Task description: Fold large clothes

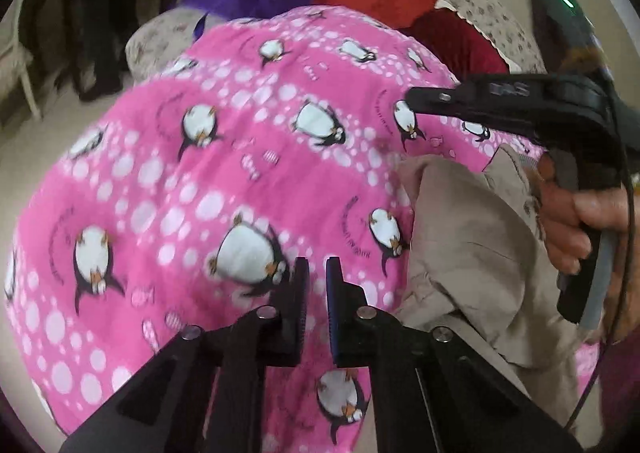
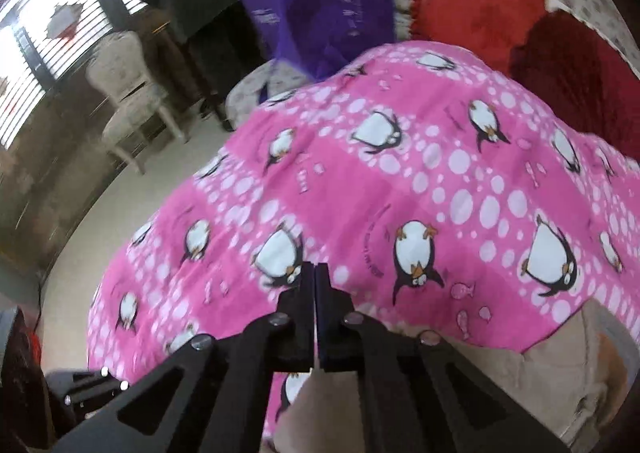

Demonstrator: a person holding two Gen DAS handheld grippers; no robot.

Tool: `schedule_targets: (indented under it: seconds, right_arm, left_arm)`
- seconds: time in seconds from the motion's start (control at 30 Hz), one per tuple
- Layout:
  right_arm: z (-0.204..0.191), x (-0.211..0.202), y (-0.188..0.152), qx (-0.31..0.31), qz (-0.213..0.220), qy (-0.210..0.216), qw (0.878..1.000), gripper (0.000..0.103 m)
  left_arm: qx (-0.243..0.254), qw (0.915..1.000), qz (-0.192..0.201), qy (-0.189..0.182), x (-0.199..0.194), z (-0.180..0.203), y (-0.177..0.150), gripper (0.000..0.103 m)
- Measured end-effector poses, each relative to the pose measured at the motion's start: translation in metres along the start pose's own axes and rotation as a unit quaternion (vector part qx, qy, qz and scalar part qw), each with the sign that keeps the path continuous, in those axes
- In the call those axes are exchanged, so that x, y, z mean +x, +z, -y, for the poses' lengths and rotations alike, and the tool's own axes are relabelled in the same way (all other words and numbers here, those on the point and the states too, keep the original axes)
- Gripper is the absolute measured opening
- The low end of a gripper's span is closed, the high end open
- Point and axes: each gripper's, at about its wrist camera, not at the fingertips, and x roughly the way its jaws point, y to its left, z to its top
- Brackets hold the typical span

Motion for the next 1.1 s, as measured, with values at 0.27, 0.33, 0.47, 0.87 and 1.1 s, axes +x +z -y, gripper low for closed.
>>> schedule_targets:
  seconds: [0.27, 0.33, 0.47, 0.87, 1.1]
  right_arm:
    - [0.028, -0.076, -0.056, -0.007, -0.014, 0.000, 1.000, 0.057]
    - [0.040, -0.090, -0.076, 0.007, -0.022, -0.001, 1.000, 0.057]
    - [0.048, -0.098, -0.117, 0.033, -0.034, 0.006, 0.999, 0.057]
    - [0.036, -0.094, -0.174, 0.065, -0.034, 0.015, 0.997, 0.057]
    - [0.044, -0.106, -0.136, 0.065, 0.009, -0.005, 0.998, 0.061]
  left_arm:
    - [0.088, 0.9936, -0.029, -0.064, -0.005, 0.051, -0.024, 0.027]
    - [0.129, 0.9906, -0.038, -0.023, 0.002, 0.067, -0.029, 0.027]
    - [0.139, 0.9879, -0.069, 0.000, 0.022, 0.074, -0.030, 0.027]
    - [0.040, 0.9991, 0.001, 0.015, 0.025, 0.027, -0.029, 0.014]
    - [0.036, 0.9990, 0.022, 0.016, -0.003, 0.022, -0.037, 0.010]
